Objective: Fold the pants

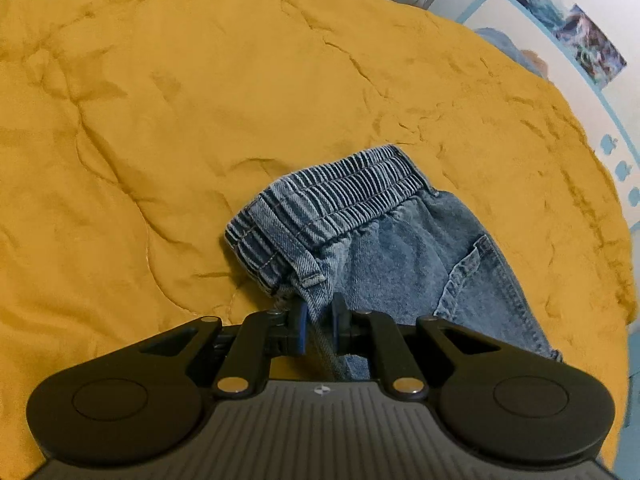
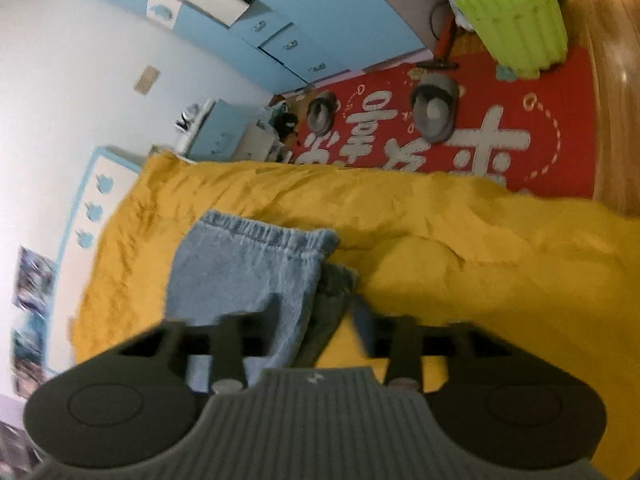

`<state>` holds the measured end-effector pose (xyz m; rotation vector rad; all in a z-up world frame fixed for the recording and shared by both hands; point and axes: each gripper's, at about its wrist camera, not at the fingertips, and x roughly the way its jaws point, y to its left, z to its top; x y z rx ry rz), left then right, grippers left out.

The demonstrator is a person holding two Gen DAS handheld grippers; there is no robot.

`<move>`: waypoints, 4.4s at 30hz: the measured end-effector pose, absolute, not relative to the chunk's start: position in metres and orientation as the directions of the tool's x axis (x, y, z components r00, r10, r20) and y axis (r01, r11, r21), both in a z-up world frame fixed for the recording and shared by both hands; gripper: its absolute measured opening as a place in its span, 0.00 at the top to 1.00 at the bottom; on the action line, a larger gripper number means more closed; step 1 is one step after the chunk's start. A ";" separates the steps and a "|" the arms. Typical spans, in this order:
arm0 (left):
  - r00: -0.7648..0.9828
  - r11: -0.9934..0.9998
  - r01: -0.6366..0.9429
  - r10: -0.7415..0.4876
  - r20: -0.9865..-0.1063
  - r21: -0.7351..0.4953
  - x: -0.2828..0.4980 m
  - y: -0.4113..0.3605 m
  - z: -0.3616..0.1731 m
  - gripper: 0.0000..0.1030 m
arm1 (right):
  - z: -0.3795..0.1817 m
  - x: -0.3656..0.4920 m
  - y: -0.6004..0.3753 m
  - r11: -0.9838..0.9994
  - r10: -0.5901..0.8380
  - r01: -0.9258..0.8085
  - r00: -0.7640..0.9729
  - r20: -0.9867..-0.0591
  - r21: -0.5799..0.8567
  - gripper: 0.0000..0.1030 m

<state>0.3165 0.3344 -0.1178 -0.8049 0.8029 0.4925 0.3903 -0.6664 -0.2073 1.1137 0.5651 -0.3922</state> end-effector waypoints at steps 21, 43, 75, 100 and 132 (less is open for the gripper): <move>0.677 0.633 -0.620 0.133 -0.724 -0.464 0.321 0.336 -0.034 0.93 | -0.081 0.434 -0.641 0.544 -0.069 0.422 0.884 -0.463 0.725 0.98; 0.374 0.742 -0.662 0.199 -0.906 -0.110 0.275 0.346 -0.088 0.78 | -0.180 0.253 -0.652 0.459 0.005 0.622 0.712 -0.702 0.634 0.96; 0.489 0.997 0.072 -0.033 -0.872 0.002 0.190 0.113 -0.088 0.97 | -0.147 0.247 -0.648 0.541 0.036 0.450 0.832 -0.554 0.710 0.99; 0.634 0.892 -0.238 -0.156 -0.757 -0.383 0.187 0.221 -0.051 0.45 | -0.120 0.233 -0.608 0.757 0.052 0.364 0.793 -0.607 0.542 0.76; 0.816 0.451 -0.564 0.173 -0.552 -0.692 0.220 0.348 -0.098 0.74 | -0.136 0.317 -0.337 0.869 0.396 -0.068 0.689 -0.607 0.490 0.71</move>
